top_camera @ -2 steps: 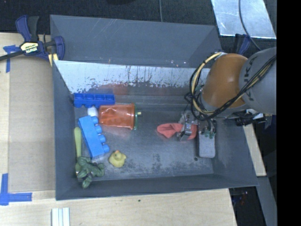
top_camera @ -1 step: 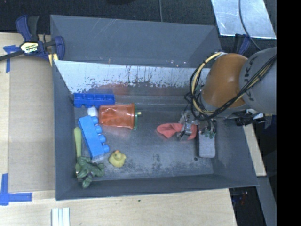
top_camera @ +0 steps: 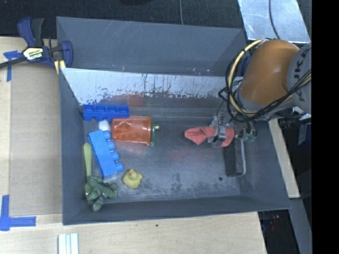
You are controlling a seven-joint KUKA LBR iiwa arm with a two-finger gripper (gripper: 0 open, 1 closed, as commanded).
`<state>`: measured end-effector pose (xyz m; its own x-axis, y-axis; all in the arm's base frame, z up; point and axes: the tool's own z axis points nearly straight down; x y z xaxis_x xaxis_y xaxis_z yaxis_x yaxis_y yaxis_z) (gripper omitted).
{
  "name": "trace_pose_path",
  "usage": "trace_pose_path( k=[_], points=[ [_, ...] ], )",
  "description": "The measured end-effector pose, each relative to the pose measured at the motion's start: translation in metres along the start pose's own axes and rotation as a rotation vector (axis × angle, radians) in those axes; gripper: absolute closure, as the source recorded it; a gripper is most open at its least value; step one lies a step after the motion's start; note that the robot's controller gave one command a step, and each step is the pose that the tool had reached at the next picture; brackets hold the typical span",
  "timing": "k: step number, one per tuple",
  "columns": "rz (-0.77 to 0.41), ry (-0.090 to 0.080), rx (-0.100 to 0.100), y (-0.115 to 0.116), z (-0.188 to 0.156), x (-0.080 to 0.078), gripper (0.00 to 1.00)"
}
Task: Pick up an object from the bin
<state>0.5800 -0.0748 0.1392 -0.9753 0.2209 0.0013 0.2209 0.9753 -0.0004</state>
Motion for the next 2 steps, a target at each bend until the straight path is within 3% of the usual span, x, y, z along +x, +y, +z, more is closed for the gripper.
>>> trace_pose_path(
  k=[1, 2],
  points=[
    [-0.005, 0.005, 0.0, 0.001, -0.075, 0.003, 1.0],
    [0.005, 0.004, 0.0, 0.002, -0.113, 0.005, 1.0]
  ],
)
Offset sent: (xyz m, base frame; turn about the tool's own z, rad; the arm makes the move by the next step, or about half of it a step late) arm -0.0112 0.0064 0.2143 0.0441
